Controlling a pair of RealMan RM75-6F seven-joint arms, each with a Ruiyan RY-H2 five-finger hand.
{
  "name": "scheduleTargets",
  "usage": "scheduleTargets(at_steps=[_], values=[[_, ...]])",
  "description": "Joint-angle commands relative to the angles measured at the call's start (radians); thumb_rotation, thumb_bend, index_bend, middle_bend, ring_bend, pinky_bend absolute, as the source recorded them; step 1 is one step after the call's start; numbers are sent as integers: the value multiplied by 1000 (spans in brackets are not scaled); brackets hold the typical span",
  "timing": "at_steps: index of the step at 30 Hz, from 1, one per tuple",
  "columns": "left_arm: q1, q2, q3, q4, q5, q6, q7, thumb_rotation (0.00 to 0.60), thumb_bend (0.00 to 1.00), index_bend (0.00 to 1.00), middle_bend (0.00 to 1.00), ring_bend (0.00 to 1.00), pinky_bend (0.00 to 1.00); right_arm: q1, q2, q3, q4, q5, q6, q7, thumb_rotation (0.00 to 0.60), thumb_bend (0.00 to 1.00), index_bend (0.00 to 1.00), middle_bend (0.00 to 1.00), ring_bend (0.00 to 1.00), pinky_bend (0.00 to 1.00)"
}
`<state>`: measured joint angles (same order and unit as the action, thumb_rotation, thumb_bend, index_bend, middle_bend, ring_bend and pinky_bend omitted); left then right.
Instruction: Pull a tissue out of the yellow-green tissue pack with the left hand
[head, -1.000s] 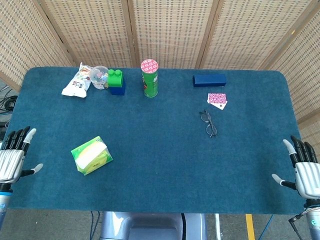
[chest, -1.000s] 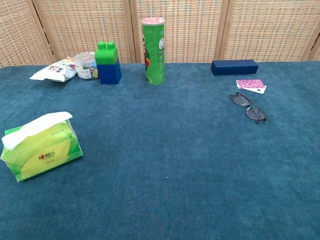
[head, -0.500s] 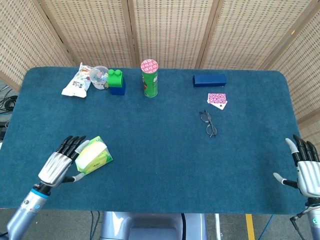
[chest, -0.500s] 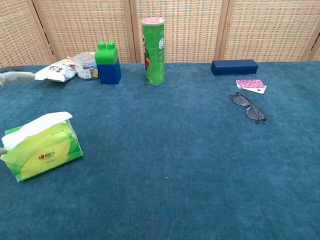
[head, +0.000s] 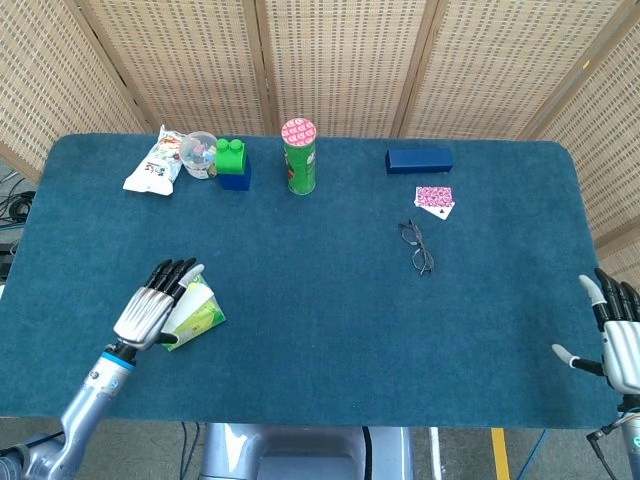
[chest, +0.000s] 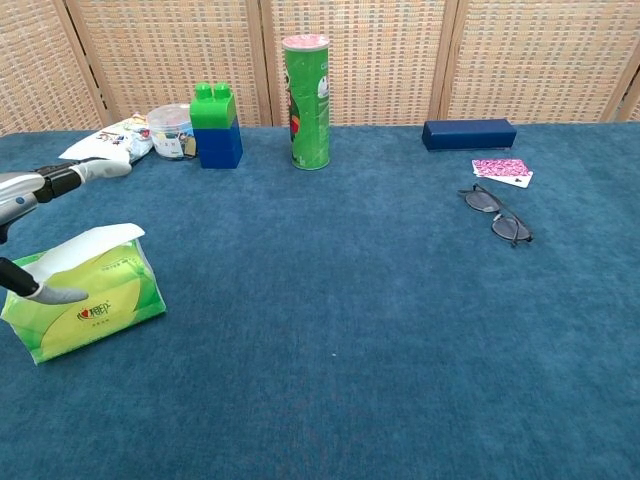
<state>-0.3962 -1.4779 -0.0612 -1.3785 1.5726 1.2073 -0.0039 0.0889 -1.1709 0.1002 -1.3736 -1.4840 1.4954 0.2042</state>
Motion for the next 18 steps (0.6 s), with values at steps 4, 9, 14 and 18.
scheduleTargets(at_steps=[4,9,14,18], values=[[0,13,4,-4,-20,-3,-21,600,402,132,63,89,130,0,1,1,1,1,-1,4,600,0,44,0,0,0],[4,24,6,-16,-45,-5,-2,600,543,299,208,207,240,0,1,-1,0,-4,-1,8,600,0,45,0,0,0],[1,18,3,-18,-69,-15,18,600,566,420,320,296,327,0,1,0,0,-2,-1,11,600,0,45,0,0,0],[1,-2,-4,1,-53,22,19,600,529,586,458,400,418,2,0,-1,0,-2,-5,13,600,0,44,0,0,0]])
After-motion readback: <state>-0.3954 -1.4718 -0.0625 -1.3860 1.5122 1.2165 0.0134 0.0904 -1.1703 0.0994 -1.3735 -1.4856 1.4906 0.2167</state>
